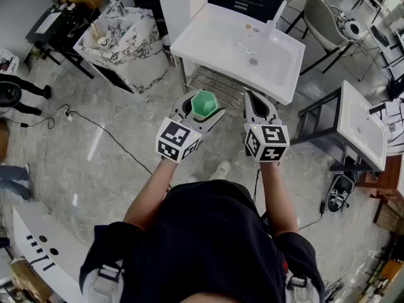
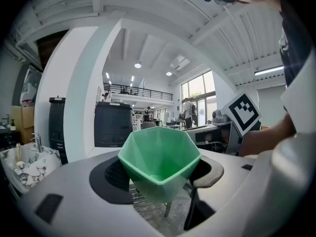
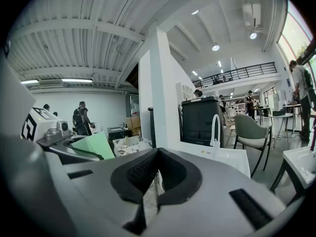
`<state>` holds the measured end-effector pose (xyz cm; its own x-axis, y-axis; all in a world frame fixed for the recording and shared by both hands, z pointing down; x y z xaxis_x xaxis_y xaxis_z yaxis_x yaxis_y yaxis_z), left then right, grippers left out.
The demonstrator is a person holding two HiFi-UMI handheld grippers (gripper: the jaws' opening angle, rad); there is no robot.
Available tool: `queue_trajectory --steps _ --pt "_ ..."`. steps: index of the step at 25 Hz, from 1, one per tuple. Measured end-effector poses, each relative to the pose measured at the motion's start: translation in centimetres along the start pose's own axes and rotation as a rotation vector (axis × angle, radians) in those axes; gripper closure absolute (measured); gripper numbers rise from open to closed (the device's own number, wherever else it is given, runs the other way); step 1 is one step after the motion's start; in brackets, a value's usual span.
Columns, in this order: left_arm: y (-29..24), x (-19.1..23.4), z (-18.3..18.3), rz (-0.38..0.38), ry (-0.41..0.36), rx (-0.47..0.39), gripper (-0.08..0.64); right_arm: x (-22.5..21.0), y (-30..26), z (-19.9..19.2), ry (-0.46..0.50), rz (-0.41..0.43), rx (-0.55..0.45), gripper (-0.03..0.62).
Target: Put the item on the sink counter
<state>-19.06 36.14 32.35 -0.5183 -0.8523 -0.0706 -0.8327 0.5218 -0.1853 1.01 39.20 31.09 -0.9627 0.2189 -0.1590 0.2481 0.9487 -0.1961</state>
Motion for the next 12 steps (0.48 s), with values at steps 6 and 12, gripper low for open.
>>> queue_trajectory --steps 6,12 --pt "-0.7 -0.3 0.1 -0.002 0.002 0.003 0.244 -0.8 0.2 -0.2 -0.035 0.014 -0.005 0.558" --pt "-1.5 -0.2 -0.2 0.004 0.014 0.011 0.244 -1.4 -0.4 -0.4 -0.034 0.032 0.013 0.558"
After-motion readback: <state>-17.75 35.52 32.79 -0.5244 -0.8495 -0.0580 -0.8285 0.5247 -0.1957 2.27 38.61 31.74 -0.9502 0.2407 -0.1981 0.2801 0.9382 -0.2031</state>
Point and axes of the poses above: the fingertips, and each gripper's own axes: y backward along the fingers, x to its left, z out of its top, the point moved 10 cm from there along y, backward along the fingers, and after that the axes turned 5 degrees about -y, right-handed, at the moved point
